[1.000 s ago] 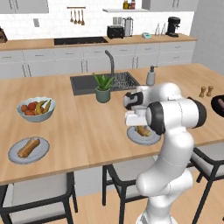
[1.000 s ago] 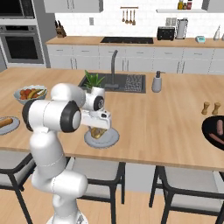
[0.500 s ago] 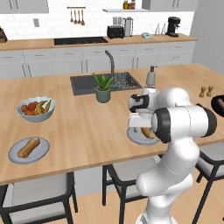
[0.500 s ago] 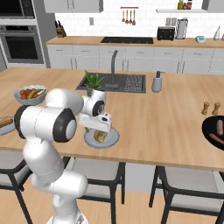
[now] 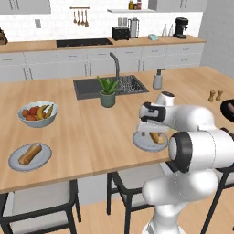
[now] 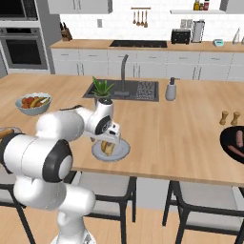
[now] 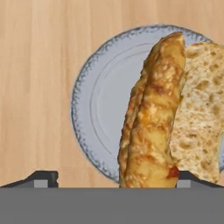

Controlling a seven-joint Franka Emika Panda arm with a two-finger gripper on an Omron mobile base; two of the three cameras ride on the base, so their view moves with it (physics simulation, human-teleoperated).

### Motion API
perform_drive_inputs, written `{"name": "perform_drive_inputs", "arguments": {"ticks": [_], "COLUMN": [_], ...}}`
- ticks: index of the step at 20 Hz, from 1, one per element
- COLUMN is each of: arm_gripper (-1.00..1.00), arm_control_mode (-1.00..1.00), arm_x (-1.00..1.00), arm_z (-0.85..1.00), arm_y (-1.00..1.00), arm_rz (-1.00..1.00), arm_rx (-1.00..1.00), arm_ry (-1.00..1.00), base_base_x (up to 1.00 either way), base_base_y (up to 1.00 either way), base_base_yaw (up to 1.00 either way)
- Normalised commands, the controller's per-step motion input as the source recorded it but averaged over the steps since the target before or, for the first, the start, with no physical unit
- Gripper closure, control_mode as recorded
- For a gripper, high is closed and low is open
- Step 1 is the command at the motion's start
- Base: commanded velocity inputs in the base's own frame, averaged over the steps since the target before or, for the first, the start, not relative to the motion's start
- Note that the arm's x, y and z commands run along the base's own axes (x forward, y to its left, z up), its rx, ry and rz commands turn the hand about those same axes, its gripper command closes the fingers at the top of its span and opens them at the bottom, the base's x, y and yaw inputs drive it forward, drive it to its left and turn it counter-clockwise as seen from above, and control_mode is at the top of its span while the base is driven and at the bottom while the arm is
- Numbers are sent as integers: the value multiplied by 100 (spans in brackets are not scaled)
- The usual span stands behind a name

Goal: Place one bun and one sausage from the bowl on each plate.

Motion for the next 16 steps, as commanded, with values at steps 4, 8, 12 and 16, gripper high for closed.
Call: {"name": "perform_drive_inputs", "arguments": {"ticks": [4, 8, 12, 16], "arm_gripper": [-100, -100, -100, -100], "arm_control_mode": [-100, -100, -100, -100], "arm_x": [0, 1, 4, 45], "arm_z": [15, -12, 0, -1], "arm_y": [14, 16, -6, -31], "arm_rz": [0, 3, 7, 0], "arm_rx": [0, 0, 0, 2], "arm_ry": [-6, 8, 3, 0], "base_base_x": [0, 0, 0, 0], "base_base_y": [0, 0, 0, 0], "base_base_yaw": [0, 0, 0, 0]}}
